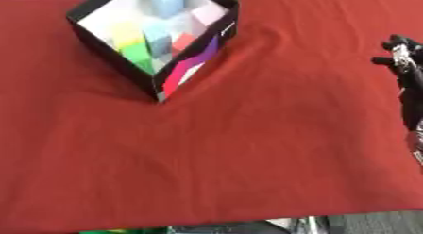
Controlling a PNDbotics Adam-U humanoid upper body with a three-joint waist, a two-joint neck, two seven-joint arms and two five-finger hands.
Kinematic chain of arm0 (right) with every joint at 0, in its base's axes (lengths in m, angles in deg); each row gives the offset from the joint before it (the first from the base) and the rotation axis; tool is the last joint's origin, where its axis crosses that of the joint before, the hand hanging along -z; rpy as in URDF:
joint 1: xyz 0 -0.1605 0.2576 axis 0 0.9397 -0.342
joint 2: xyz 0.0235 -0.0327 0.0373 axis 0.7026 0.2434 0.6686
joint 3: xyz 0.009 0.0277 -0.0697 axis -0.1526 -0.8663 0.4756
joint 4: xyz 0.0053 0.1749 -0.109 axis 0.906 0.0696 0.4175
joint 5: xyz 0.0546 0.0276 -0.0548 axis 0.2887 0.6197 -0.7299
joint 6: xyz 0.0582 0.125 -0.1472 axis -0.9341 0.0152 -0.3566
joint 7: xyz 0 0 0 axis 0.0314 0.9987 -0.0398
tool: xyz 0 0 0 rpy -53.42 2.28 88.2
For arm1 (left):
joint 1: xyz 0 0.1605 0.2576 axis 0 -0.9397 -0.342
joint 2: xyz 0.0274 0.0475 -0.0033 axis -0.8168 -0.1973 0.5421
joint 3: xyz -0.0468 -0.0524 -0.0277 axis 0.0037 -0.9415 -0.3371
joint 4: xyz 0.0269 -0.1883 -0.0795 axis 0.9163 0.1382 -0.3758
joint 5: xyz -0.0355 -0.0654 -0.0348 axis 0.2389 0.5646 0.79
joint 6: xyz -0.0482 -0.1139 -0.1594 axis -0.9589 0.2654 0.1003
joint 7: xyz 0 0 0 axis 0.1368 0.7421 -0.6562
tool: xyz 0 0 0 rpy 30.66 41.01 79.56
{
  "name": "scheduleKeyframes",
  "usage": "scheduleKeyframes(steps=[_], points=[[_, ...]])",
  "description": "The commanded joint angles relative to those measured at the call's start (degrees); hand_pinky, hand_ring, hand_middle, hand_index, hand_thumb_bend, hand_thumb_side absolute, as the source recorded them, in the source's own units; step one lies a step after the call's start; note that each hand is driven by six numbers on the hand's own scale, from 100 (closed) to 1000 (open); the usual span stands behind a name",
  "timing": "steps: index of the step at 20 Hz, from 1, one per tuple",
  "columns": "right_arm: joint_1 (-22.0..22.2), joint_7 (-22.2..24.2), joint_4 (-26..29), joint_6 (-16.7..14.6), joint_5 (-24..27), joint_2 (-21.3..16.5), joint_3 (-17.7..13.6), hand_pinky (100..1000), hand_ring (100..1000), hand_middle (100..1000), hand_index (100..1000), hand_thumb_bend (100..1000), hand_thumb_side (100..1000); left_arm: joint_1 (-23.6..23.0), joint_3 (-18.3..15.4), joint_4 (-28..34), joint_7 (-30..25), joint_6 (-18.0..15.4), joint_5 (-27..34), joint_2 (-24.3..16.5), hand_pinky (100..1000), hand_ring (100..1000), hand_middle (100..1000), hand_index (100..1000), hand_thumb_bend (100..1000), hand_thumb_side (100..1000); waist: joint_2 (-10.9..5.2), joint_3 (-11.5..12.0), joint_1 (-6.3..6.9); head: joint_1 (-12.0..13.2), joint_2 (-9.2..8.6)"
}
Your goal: Pick up objects on the table and place them in the box.
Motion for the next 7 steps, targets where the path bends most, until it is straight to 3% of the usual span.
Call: scheduleKeyframes(steps=[1,7], points=[[0.08,-0.73,3.04,-1.11,-0.48,-2.0,-1.55,1000,727,776,821,100,547,-5.9,-4.09,11.74,2.94,4.04,10.86,-3.96,734,751,798,873,100,635,-1.53,0.31,-0.49,-1.06,0.08],[1.1,-2.2,5.95,-2.35,-2.74,-1.49,-2.51,1000,729,777,823,100,536,-19.49,-9.94,19.76,4.03,9.54,16.18,1.59,724,740,800,890,100,668,-1.81,1.44,-2.19,-1.02,-0.55]])
